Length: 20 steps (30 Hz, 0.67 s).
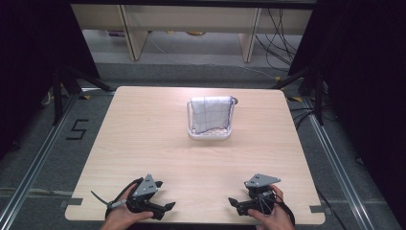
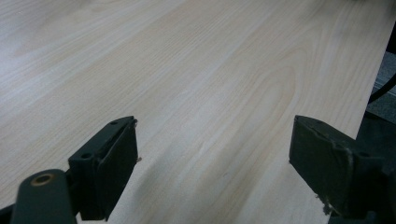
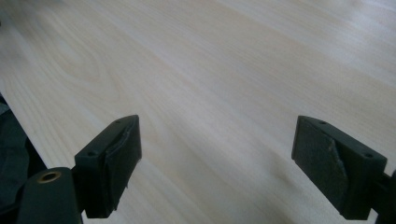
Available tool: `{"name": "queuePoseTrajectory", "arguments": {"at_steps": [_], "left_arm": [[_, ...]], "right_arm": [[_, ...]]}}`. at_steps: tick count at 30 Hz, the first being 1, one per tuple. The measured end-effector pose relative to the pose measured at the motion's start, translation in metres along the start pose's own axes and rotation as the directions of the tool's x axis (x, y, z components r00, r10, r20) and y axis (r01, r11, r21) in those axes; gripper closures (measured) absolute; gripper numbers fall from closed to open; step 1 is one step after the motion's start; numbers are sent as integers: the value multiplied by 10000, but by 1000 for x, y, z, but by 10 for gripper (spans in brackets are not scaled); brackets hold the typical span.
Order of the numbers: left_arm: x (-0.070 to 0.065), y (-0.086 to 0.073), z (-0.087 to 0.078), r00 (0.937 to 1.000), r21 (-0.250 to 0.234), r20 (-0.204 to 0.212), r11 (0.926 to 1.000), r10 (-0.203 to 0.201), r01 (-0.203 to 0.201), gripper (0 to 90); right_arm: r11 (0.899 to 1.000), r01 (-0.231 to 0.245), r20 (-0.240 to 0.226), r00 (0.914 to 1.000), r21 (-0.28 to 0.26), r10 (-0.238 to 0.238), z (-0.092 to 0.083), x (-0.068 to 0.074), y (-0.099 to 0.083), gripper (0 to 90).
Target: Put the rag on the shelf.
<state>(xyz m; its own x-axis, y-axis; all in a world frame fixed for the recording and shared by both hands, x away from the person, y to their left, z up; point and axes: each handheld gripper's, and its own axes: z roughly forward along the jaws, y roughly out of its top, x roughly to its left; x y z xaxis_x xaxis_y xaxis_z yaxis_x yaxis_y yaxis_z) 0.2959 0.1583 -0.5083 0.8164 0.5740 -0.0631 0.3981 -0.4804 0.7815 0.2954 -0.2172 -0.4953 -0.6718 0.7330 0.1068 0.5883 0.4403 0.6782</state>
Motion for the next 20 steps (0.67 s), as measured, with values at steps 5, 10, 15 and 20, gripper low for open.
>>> {"name": "queuePoseTrajectory", "arguments": {"at_steps": [5,10,15,20], "left_arm": [[-2,-1,0,10000,33,-9,10000,37,-37,151],[-2,-1,0,9999,-87,-62,9999,-123,122,151],[0,-1,0,9999,-71,-74,9999,-111,111,151],[-1,-1,1,9999,-87,-24,9999,-98,97,151]], "right_arm": [[10000,53,84,10000,-28,-53,-1,3,-6,167],[9987,434,149,9989,259,-438,-2,2,-7,167],[9989,422,91,9991,221,-424,-1,1,-8,167],[9991,331,116,9994,251,-334,-1,1,-8,167]]}}
